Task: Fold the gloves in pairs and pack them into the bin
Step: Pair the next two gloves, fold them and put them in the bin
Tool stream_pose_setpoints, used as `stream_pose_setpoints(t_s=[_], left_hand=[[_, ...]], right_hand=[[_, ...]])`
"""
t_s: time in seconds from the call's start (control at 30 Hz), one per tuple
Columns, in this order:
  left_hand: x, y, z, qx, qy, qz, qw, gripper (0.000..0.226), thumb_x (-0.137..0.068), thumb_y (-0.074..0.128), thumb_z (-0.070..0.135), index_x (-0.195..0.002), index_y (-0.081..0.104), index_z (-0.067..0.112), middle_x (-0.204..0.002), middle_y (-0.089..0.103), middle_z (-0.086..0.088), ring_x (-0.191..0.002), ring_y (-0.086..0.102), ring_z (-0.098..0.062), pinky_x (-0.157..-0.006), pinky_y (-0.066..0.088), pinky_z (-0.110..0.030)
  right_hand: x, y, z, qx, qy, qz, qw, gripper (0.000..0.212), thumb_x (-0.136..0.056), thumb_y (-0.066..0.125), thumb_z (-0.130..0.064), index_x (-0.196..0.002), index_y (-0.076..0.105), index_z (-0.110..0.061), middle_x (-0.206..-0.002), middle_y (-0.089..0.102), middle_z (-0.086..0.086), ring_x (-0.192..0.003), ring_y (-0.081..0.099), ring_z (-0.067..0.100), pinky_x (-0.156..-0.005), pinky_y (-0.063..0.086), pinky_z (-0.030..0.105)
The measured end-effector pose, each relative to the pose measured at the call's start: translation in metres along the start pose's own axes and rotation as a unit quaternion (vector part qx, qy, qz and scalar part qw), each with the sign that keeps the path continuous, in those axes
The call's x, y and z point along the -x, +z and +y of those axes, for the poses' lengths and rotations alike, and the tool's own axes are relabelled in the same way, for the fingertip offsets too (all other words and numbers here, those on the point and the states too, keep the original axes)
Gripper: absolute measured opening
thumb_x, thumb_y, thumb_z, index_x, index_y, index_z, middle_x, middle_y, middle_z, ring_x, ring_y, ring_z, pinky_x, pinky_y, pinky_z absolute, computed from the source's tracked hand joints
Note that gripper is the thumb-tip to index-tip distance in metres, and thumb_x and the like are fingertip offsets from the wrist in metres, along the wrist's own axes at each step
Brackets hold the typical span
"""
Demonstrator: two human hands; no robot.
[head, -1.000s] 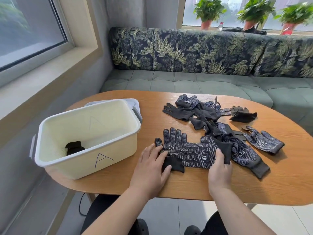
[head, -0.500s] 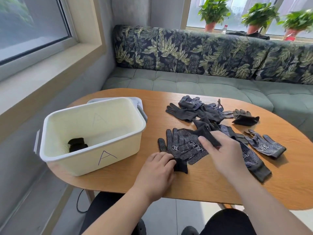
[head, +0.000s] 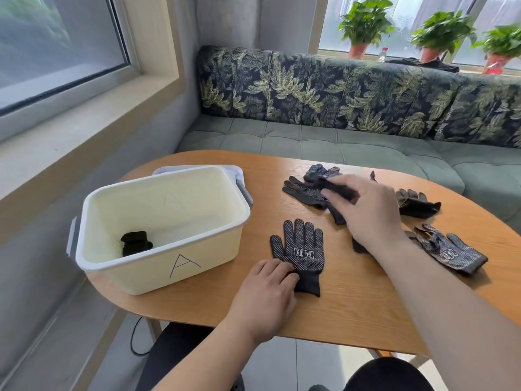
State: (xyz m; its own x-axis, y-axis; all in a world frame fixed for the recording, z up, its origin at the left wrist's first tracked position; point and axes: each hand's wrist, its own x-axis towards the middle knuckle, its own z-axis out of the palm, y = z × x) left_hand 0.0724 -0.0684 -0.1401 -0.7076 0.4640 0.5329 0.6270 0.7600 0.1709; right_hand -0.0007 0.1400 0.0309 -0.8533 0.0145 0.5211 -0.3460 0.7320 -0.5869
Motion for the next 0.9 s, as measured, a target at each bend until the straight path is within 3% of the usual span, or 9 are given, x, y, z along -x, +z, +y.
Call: stream_pose_setpoints(t_s=[0.07, 0.17, 0.27, 0.37, 0.57, 0.7, 0.77, 0.9], left_hand=[[-0.001, -0.001, 0.0, 0.007, -0.001, -0.002, 1.0, 0.027, -0.092, 0.059, 0.022, -0.116, 0.073, 0.018, -0.124, 0.068, 0.0, -0.116, 0.062, -0.027, -0.105, 0.048, -0.042], [-0.002, -0.002, 0.001, -0.003, 0.002, -0.016, 1.0, 0.03, -0.09, 0.058, 0.024, -0.116, 0.071, 0.018, -0.127, 0.067, 0.0, -0.12, 0.06, -0.027, -0.109, 0.045, -0.04], [-0.001, -0.002, 0.001, 0.0, -0.003, -0.017, 1.0, 0.028, -0.094, 0.059, 0.023, -0.118, 0.07, 0.017, -0.131, 0.065, -0.001, -0.125, 0.058, -0.026, -0.114, 0.043, -0.039], [0.0, -0.003, 0.0, 0.003, -0.003, -0.012, 1.0, 0.024, -0.096, 0.059, 0.022, -0.117, 0.069, 0.016, -0.129, 0.064, -0.002, -0.125, 0.057, -0.027, -0.113, 0.044, -0.04], [-0.001, -0.003, 0.001, 0.023, 0.015, 0.005, 1.0, 0.02, -0.094, 0.06, 0.017, -0.109, 0.073, 0.015, -0.111, 0.064, -0.001, -0.107, 0.062, -0.028, -0.094, 0.051, -0.04], [-0.001, -0.004, 0.001, 0.036, 0.013, 0.0, 0.999, 0.018, -0.094, 0.059, 0.014, -0.106, 0.072, 0.011, -0.109, 0.062, -0.004, -0.101, 0.06, -0.028, -0.085, 0.051, -0.039], [-0.001, -0.005, 0.002, 0.039, 0.008, -0.004, 0.999, 0.013, -0.095, 0.058, 0.013, -0.101, 0.069, 0.01, -0.106, 0.061, -0.005, -0.098, 0.058, -0.028, -0.084, 0.051, -0.04], [-0.002, -0.006, 0.002, 0.037, 0.007, -0.005, 0.999, 0.006, -0.096, 0.058, 0.014, -0.093, 0.064, 0.012, -0.099, 0.058, -0.005, -0.094, 0.056, -0.028, -0.081, 0.05, -0.04]], right_hand=[[0.021, 0.02, 0.015, 0.08, -0.034, -0.071, 0.994, 0.025, -0.089, 0.085, -0.033, -0.113, 0.081, -0.034, -0.1, 0.078, -0.02, -0.093, 0.072, 0.003, -0.09, 0.055, 0.024], [0.068, 0.053, 0.042, 0.204, -0.043, -0.228, 0.951, 0.029, -0.094, 0.077, -0.038, -0.123, 0.074, -0.038, -0.124, 0.074, -0.017, -0.116, 0.069, 0.015, -0.097, 0.053, 0.032], [0.1, 0.074, 0.062, 0.178, -0.077, -0.185, 0.963, 0.026, -0.085, 0.086, -0.02, -0.111, 0.081, -0.025, -0.113, 0.075, -0.009, -0.108, 0.071, 0.021, -0.089, 0.061, 0.036], [0.099, 0.081, 0.065, 0.187, -0.101, -0.115, 0.97, 0.019, -0.085, 0.087, -0.016, -0.103, 0.083, -0.021, -0.101, 0.069, -0.007, -0.097, 0.065, 0.021, -0.078, 0.059, 0.036], [0.078, 0.068, 0.046, 0.172, -0.109, -0.001, 0.979, 0.022, -0.092, 0.078, -0.01, -0.113, 0.079, -0.013, -0.096, 0.06, -0.001, -0.093, 0.057, 0.024, -0.081, 0.055, 0.038], [0.103, 0.076, 0.053, 0.202, -0.173, -0.051, 0.963, 0.025, -0.089, 0.08, -0.003, -0.111, 0.076, -0.013, -0.094, 0.058, 0.0, -0.087, 0.057, 0.025, -0.073, 0.057, 0.04], [0.117, 0.082, 0.059, 0.192, -0.165, -0.09, 0.963, 0.031, -0.086, 0.084, -0.006, -0.113, 0.073, -0.017, -0.096, 0.059, -0.003, -0.088, 0.058, 0.023, -0.072, 0.056, 0.038], [0.124, 0.083, 0.055, 0.119, -0.112, -0.066, 0.984, 0.022, -0.087, 0.086, -0.012, -0.105, 0.075, -0.019, -0.096, 0.066, -0.006, -0.09, 0.063, 0.021, -0.078, 0.052, 0.031]])
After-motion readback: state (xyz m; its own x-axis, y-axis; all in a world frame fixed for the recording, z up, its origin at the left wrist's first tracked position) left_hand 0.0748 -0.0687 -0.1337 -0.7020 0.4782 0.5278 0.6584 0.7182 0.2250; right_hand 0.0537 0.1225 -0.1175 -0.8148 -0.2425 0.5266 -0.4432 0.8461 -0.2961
